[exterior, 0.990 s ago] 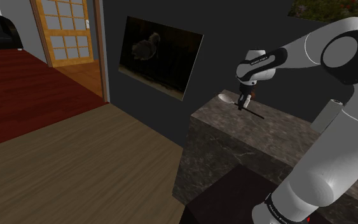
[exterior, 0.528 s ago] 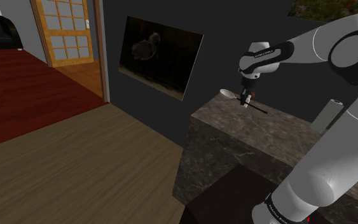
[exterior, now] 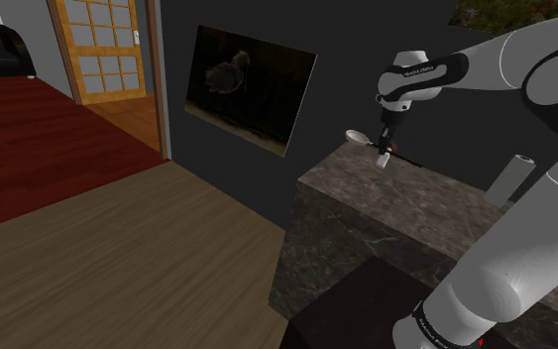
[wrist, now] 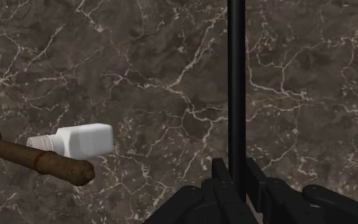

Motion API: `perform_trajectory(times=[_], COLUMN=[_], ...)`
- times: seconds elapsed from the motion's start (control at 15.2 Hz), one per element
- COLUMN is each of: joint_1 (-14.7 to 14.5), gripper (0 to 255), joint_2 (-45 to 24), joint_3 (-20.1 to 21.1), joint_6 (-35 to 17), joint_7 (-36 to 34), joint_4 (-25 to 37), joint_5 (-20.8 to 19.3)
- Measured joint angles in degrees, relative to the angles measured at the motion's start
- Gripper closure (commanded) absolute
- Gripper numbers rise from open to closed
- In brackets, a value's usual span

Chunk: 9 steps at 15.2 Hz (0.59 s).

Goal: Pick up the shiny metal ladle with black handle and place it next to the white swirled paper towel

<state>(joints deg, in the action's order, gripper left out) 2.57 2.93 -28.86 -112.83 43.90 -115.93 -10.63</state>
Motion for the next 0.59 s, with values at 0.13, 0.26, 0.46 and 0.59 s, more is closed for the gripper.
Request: perform_trajectory(times=[0.13, 0.26, 0.46, 0.59], joint_1=[-0.1, -0.2, -0.2, -0.3], gripper=[255, 255, 255, 255], joint_2=[0.3, 0.9, 1.1, 1.2], joint_3=[0.1, 0.3, 0.3, 0.4], joint_6=[1.5, 3.3, 5.4, 6.9], joint_7=[0.1, 0.0, 0.3, 0.5], joint_4=[1.2, 2.6, 4.4, 5.8], joint_5=[-0.1, -0.2, -0.2, -0.1])
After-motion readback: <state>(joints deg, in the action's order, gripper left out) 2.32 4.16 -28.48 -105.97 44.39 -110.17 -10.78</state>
